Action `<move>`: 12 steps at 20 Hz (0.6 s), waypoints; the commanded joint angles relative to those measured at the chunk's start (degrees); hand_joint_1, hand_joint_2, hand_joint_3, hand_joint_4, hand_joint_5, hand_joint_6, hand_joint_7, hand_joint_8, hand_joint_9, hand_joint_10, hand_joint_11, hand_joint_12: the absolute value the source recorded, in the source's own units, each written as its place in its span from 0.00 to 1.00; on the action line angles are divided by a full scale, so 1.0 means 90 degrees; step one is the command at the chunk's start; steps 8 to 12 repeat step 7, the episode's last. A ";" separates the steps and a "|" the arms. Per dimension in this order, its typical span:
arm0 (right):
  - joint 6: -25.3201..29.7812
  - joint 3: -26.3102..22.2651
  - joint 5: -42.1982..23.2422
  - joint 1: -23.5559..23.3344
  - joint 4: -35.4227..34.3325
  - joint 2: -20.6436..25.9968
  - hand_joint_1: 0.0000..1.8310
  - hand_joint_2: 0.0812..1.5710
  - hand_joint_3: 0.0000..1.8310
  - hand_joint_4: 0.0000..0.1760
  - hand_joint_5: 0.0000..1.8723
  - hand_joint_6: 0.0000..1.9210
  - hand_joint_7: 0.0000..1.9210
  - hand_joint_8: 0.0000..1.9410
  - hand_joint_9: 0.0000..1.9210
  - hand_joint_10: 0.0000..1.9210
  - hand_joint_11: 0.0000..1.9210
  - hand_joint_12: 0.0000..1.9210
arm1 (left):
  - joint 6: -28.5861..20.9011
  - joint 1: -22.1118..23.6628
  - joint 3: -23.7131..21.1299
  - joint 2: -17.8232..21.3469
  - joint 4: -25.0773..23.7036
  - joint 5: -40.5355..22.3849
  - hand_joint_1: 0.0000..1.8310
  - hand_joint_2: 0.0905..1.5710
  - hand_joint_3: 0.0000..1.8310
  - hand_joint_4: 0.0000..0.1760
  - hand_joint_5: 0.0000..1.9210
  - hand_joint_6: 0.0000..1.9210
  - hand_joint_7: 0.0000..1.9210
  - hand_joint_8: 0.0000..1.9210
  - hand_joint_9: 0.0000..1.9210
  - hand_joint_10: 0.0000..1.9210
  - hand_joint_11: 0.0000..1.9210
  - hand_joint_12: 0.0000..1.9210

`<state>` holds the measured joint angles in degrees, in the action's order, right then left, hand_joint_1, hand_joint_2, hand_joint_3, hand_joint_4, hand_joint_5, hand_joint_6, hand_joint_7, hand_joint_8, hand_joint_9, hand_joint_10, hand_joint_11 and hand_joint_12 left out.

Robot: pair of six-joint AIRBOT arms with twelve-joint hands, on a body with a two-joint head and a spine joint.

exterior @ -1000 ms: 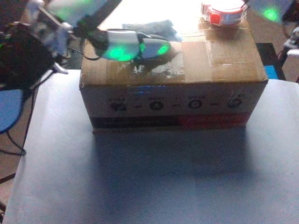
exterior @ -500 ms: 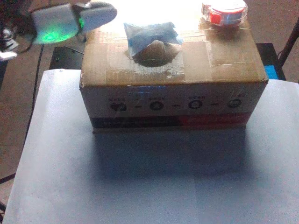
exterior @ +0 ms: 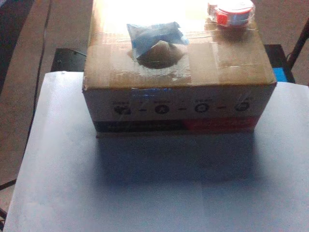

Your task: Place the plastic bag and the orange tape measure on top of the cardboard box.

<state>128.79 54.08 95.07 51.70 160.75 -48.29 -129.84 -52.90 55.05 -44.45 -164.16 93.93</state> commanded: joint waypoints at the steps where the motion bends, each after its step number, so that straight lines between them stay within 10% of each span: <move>1: 0.0035 -0.0022 0.0659 -0.0046 0.0229 0.0075 0.31 0.64 0.00 0.51 0.24 0.24 0.20 0.00 0.22 0.00 0.05 0.48 | 0.0046 0.0084 0.0017 0.0024 -0.0063 0.0810 0.44 0.72 0.00 0.91 0.02 0.44 0.10 0.02 0.22 0.01 0.10 0.55; 2: 0.0035 -0.0040 0.0659 -0.0048 0.0316 0.0104 0.21 0.70 0.00 0.27 0.13 0.39 0.15 0.00 0.17 0.00 0.03 0.48 | 0.0140 0.0098 -0.0014 0.0023 -0.0131 0.0810 0.38 0.70 0.00 0.88 0.00 0.27 0.05 0.00 0.22 0.01 0.11 0.53; 3: 0.0035 -0.0051 0.0659 -0.0069 0.0431 0.0121 0.24 0.71 0.00 0.43 0.09 0.20 0.12 0.00 0.16 0.00 0.00 0.47 | 0.0310 0.0111 -0.0082 0.0030 -0.0210 0.0810 0.32 0.67 0.00 0.89 0.01 0.05 0.04 0.00 0.18 0.00 0.04 0.55; 5: 0.0032 -0.0021 0.0659 -0.0102 0.0454 0.0119 0.16 0.70 0.00 0.34 0.12 0.01 0.14 0.00 0.18 0.00 0.03 0.44 | 0.0567 0.0186 -0.0111 0.0012 -0.0374 0.0811 0.18 0.73 0.00 0.81 0.00 0.11 0.02 0.00 0.11 0.00 0.00 0.39; 6: 0.0032 -0.0033 0.0659 -0.0105 0.0527 0.0147 0.16 0.72 0.00 0.25 0.15 0.01 0.12 0.00 0.12 0.00 0.00 0.44 | 0.0599 0.0242 -0.0152 0.0033 -0.0425 0.0812 0.09 0.78 0.01 0.90 0.01 0.01 0.00 0.00 0.03 0.00 0.00 0.08; 7: 0.0032 -0.0095 0.0659 -0.0123 0.0616 0.0225 0.21 0.69 0.00 0.28 0.06 0.00 0.05 0.00 0.11 0.00 0.00 0.46 | 0.0606 0.0331 -0.0186 0.0064 -0.0489 0.0812 0.12 0.80 0.00 0.76 0.01 0.00 0.00 0.00 0.04 0.00 0.00 0.18; 12: 0.0032 -0.0095 0.0659 -0.0123 0.0616 0.0225 0.21 0.69 0.00 0.28 0.06 0.00 0.05 0.00 0.11 0.00 0.00 0.46 | 0.0606 0.0331 -0.0186 0.0064 -0.0489 0.0812 0.12 0.80 0.00 0.76 0.01 0.00 0.00 0.00 0.04 0.00 0.00 0.18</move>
